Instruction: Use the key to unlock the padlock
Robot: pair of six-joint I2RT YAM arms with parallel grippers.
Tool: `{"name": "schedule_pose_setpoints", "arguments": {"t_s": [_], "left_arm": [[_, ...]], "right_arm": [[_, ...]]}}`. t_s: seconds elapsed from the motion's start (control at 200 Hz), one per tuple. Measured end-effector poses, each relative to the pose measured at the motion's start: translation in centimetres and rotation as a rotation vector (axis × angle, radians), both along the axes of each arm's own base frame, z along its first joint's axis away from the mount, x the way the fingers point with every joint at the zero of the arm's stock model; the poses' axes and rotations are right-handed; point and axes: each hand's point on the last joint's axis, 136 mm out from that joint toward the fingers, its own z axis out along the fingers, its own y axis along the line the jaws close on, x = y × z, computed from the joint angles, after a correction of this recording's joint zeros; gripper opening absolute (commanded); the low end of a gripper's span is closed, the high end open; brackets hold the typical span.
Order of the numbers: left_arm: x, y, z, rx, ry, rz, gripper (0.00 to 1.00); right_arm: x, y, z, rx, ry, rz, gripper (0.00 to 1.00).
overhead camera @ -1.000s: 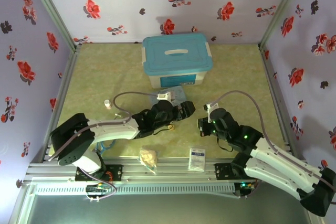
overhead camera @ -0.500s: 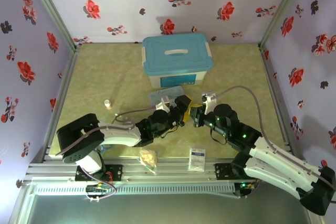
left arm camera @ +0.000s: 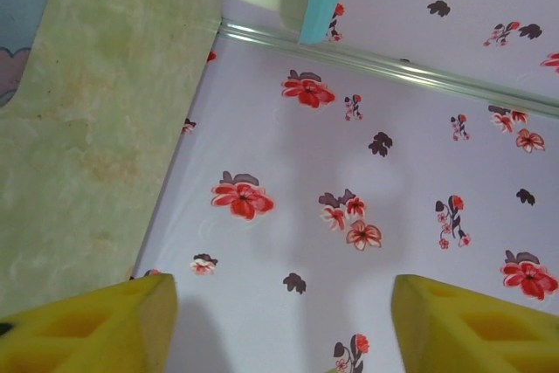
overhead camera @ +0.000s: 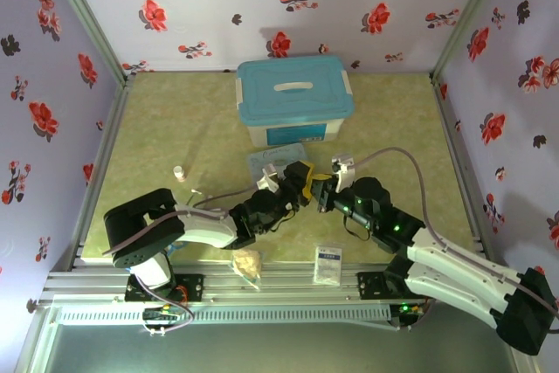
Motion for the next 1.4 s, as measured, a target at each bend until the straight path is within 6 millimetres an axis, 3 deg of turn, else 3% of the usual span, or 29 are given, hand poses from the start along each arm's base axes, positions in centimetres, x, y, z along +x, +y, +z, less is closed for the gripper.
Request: {"name": "schedule_pose_setpoints", "arguments": {"t_s": [0.4,0.62,0.76,1.09,1.125,1.175,1.205,1.28,1.4], "left_arm": [[0.0,0.3,-0.4,0.034,-0.020,0.006,0.26],[0.0,0.3,-0.6,0.052,-0.026,0.005,0.22],[0.1,0.4,-1.1,0.077,-0.026,0.007,0.08],[0.3,1.0,-0.7,0.147,-0.061,0.010,0.00],[0.3,1.0,-0.6,0.158,-0.067,0.009,0.00],[0.3,1.1,-0.3,0.180,-0.081,0.005,0.00],[0.3,1.3,-0.1,0.200,-0.093,0.006,0.00],[0.4,1.8,0.6,0.272,-0.137,0.008,0.00],[0.7,2.4,3.8,0.390,-0.254,0.002,0.00]], "right_arm": [[-0.5,-0.6,-0.2,0.015,-0.012,-0.001,0.00],[-0.5,-0.6,-0.1,0.016,-0.014,0.000,0.00],[-0.7,-0.8,0.0,0.018,-0.016,-0.001,0.00],[-0.9,-0.9,-0.7,-0.001,0.002,0.004,0.00],[-1.0,-0.8,-0.6,0.002,0.002,0.009,0.11],[-1.0,-0.8,-0.5,0.011,0.006,0.014,0.51],[-0.9,-1.0,-0.4,0.021,0.014,0.015,0.63],[-0.3,-1.5,-0.5,0.045,0.044,0.011,0.74],[1.0,-2.6,-0.1,0.150,0.129,0.021,0.80]]}}
